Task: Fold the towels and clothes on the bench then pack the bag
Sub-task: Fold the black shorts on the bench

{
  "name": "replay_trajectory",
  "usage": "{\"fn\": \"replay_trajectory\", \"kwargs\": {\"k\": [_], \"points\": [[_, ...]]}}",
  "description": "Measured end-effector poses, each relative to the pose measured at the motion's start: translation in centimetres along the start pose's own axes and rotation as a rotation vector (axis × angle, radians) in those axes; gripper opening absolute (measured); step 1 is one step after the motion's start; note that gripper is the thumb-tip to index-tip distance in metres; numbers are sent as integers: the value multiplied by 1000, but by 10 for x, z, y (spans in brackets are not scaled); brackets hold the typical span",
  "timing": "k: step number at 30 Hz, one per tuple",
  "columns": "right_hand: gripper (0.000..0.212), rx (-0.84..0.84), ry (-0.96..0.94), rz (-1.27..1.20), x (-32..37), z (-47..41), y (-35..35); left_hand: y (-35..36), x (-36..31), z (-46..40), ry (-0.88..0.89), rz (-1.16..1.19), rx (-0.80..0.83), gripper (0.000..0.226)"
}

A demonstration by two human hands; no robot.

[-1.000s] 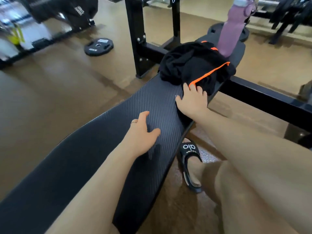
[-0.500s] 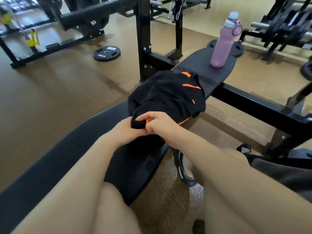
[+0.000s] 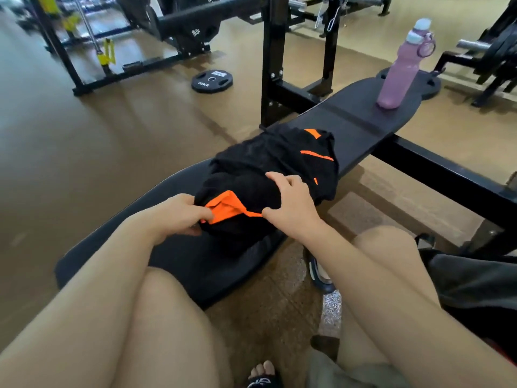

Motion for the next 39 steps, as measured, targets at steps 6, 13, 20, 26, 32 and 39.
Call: {"fn": "replay_trajectory", "kwargs": {"k": [6, 13, 20, 26, 32, 39], "points": [[43, 184, -182, 363, 16, -7, 49, -44, 60, -2, -219, -339, -116, 43], [33, 360, -276, -101, 53, -7, 88, -27, -6, -9, 243, -162, -186, 91], [33, 77, -168, -234, 46, -26, 47, 11, -4, -37, 158, -249, -2, 60], [68, 136, 63, 302, 0, -33, 55, 26, -5, -38, 121, -711, -113, 89], [67, 234, -163, 353, 14, -31, 74, 28, -25, -39, 246, -769, -241, 24], [61, 304, -351, 454, 1, -15, 73, -127, 105, -32, -145, 748, -622, 17]]}}
Point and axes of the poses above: each hand's wrist, its own z-axis away from the middle knuckle, its own y-axis out of the palm, x = y × z, the point moved 10 cm from there along -z, towards the middle knuckle, and after that the axes turned 7 degrees about -y, right-handed, at the moved point
